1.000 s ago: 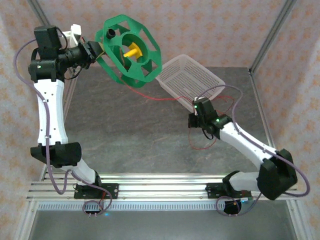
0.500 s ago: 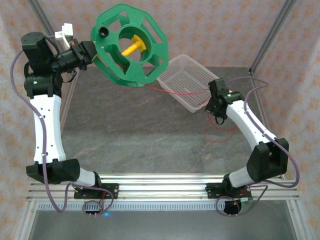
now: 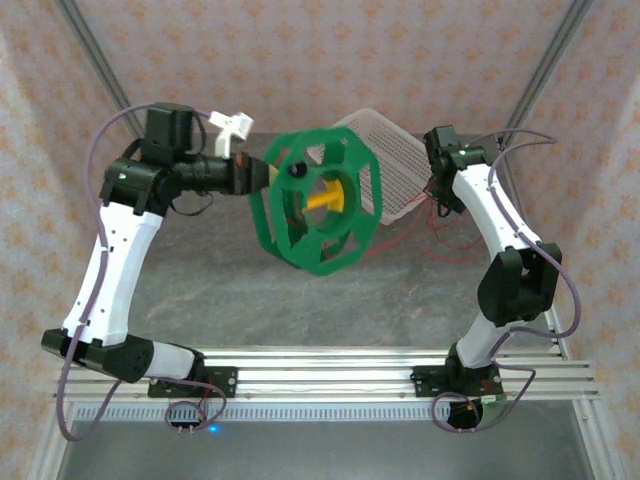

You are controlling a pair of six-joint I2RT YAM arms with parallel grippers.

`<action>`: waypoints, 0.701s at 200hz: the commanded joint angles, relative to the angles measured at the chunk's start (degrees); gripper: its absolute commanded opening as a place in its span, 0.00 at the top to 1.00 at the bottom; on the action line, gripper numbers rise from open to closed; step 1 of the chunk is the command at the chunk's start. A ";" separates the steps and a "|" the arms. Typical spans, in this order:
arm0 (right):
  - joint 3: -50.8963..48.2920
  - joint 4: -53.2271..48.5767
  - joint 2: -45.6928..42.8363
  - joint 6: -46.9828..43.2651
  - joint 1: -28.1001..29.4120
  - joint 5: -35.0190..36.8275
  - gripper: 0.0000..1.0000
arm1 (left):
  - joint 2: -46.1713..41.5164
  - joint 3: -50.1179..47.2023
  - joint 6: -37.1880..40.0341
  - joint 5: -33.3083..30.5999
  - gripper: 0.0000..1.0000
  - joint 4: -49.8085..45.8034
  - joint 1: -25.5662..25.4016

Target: Wrap the cables

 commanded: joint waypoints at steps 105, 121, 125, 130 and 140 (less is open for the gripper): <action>20.36 -6.26 10.36 0.77 -0.44 0.36 1.00 | -1.68 -7.46 13.66 -24.72 1.00 -9.36 -24.17; 23.17 -6.56 11.53 -0.23 0.07 -0.65 1.00 | -0.06 -8.34 14.00 -25.76 1.00 -9.02 -27.13; 24.03 -6.88 11.84 -0.38 0.30 -0.89 1.00 | 0.20 -8.53 13.77 -26.19 1.00 -8.61 -27.69; 25.01 -7.33 12.29 -0.54 0.55 -1.02 1.00 | 0.58 -8.75 13.27 -26.71 1.00 -7.92 -28.29; 26.57 -7.82 12.98 -1.22 1.41 -1.70 1.00 | 1.64 -8.50 12.91 -27.92 1.00 -7.23 -29.61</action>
